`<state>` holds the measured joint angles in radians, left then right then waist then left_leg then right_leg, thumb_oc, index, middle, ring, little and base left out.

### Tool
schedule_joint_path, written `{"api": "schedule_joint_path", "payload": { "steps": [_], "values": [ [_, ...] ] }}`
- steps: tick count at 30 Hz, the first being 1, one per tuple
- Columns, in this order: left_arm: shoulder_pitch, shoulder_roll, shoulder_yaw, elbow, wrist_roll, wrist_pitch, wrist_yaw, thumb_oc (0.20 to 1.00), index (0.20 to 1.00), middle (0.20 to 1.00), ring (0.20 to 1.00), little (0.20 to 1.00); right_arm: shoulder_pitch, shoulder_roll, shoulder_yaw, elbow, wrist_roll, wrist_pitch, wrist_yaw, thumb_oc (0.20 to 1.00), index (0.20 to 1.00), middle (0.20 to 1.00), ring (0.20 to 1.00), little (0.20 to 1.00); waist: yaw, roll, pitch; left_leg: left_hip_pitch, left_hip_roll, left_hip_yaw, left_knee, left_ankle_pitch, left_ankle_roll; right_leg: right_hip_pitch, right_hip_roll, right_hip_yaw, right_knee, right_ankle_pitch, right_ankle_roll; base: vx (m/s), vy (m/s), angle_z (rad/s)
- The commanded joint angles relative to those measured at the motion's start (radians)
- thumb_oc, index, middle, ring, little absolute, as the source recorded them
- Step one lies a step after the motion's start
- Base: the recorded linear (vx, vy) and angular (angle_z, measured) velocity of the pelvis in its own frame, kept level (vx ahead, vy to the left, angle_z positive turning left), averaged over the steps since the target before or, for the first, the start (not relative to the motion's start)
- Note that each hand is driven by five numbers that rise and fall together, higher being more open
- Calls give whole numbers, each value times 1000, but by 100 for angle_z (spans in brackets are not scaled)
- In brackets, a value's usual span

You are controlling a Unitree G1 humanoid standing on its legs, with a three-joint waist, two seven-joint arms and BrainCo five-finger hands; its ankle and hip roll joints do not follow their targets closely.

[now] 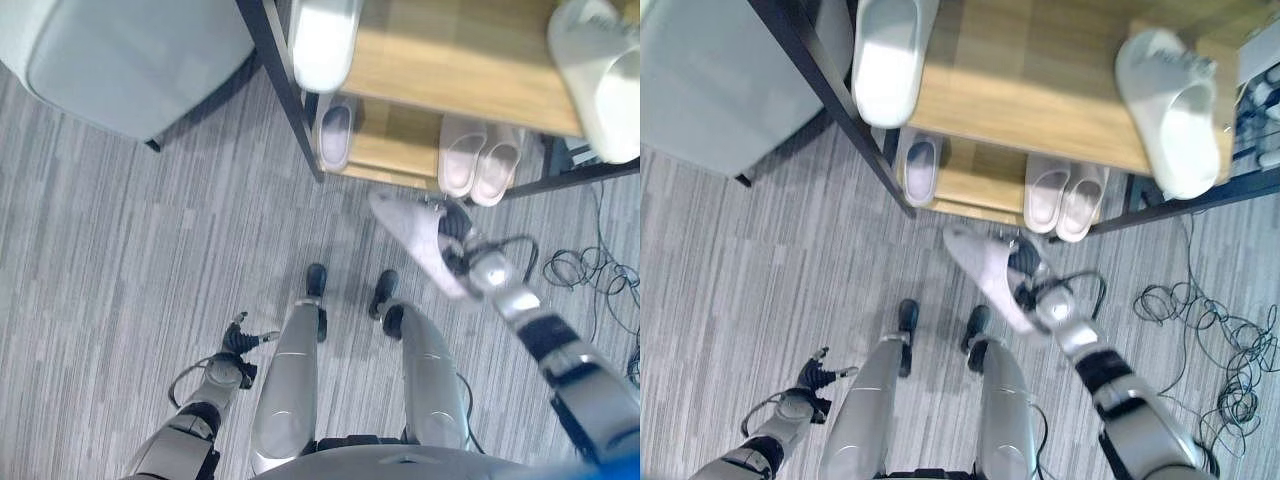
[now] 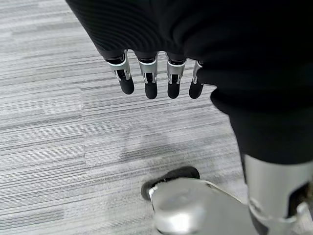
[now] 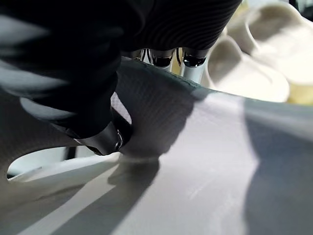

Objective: Arrange the slippers neatly on the shoe rack.

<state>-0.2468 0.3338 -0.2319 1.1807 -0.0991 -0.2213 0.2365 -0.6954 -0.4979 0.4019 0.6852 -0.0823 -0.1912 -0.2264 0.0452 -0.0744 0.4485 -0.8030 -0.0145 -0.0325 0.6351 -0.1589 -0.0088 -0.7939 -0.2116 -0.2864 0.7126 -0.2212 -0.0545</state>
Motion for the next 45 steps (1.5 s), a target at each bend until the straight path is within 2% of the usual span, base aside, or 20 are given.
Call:
{"api": "schedule_joint_path", "payload": {
  "steps": [1,4,6,7,10,11,15,16,19,20,21,23,29,36,44,45],
  "values": [
    [94,6,-22,-41,-69,-30,44,1000,1000,1000,1000,1000,112,-36,7,-65,-7,-19,-82,200,200,200,200,200,8,27,-132,-20,46,-39,16,-50,-27,9,-41,96,-14,6,140,-25,-31,6],
    [52,39,3,-102,-146,-60,79,1000,1000,1000,1000,1000,-11,-49,-1,1,14,8,-122,200,200,200,200,200,13,43,-145,-166,46,-43,155,-103,-12,-141,-58,125,129,-56,123,-2,0,7],
    [44,45,5,-110,-155,-64,86,1000,1000,1000,1000,1000,-30,-47,-8,6,29,8,-130,200,200,200,200,200,12,45,-152,-204,44,-45,193,-117,-10,-174,-60,131,165,-75,118,36,-11,2],
    [18,69,13,-131,-186,-73,103,1000,1000,1000,1000,1000,-91,-58,-22,15,63,12,-156,200,200,200,200,200,13,52,-161,-288,39,-49,289,-154,-8,-255,-70,146,253,-119,105,49,-15,3],
    [-5,102,24,-163,-210,-83,127,1000,1000,1000,1000,1000,-165,-89,-33,-6,61,22,-193,200,200,200,200,200,12,60,-184,-399,24,-49,415,-199,-8,-360,-74,162,372,-173,90,92,-6,-1],
    [-34,130,22,-179,-226,-85,133,1000,1000,1000,1000,1000,-270,-121,-15,35,61,35,-222,200,200,200,200,200,15,70,-204,-501,14,-54,549,-245,2,-464,-78,183,506,-216,77,143,22,-4],
    [-58,166,17,-185,-250,-88,143,1000,1000,1000,1000,1000,-420,-149,43,100,66,60,-243,200,200,200,200,200,25,77,-219,-635,5,-65,746,-310,16,-605,-81,220,699,-279,61,131,40,2],
    [-57,179,12,-193,-269,-93,149,1000,1000,1000,1000,1000,-502,-164,77,150,75,66,-247,200,200,200,200,200,34,80,-219,-691,2,-67,847,-341,22,-664,-85,237,797,-302,54,155,73,-11],
    [-53,190,13,-196,-285,-98,145,1000,1000,1000,1000,1000,-572,-176,117,193,88,70,-243,200,200,200,200,200,39,84,-215,-744,1,-72,934,-370,26,-719,-85,258,879,-327,48,102,61,-9],
    [-48,206,12,-203,-305,-104,144,1000,1000,1000,1000,1000,-630,-181,160,232,88,78,-236,200,200,200,200,200,46,85,-193,-766,-1,-74,1009,-395,27,-746,-86,275,956,-346,43,95,40,-8],
    [-55,211,13,-196,-319,-103,138,1000,1000,1000,1000,1000,-649,-182,185,250,82,78,-230,200,200,200,200,200,46,84,-180,-767,1,-72,1036,-407,26,-753,-87,287,983,-354,41,141,60,-3],
    [-145,265,-2,-131,-363,-109,140,1000,1000,1000,1000,1000,-793,-143,275,422,103,85,-216,200,200,200,200,200,57,71,-90,-767,1,-74,1148,-448,25,-764,-89,337,1113,-392,28,91,19,0],
    [-197,310,-20,-97,-416,-135,123,1000,1000,1000,1000,1000,-931,-164,367,650,171,67,-207,200,200,200,200,200,100,74,12,-767,-9,-89,1208,-471,26,-775,-87,405,1201,-404,18,23,26,0],
    [-105,291,-8,-115,-395,-164,114,1000,1000,1000,1000,1000,-995,-237,385,738,194,44,-214,200,200,200,200,200,137,101,38,-767,-20,-93,1202,-466,14,-773,-103,422,1208,-412,19,41,19,4],
    [-94,279,-32,-101,-356,-180,126,1000,1000,1000,1000,1000,-1050,-249,434,754,184,31,-221,200,200,200,200,200,150,83,58,-767,-18,-94,1188,-450,1,-776,-121,436,1213,-401,25,50,-9,10],
    [-96,272,-32,-94,-357,-176,127,1000,1000,1000,1000,1000,-1055,-248,441,757,178,31,-224,467,467,467,467,467,153,83,62,-767,-18,-91,1182,-448,0,-776,-125,436,1207,-401,24,0,0,0]
  ]
}}
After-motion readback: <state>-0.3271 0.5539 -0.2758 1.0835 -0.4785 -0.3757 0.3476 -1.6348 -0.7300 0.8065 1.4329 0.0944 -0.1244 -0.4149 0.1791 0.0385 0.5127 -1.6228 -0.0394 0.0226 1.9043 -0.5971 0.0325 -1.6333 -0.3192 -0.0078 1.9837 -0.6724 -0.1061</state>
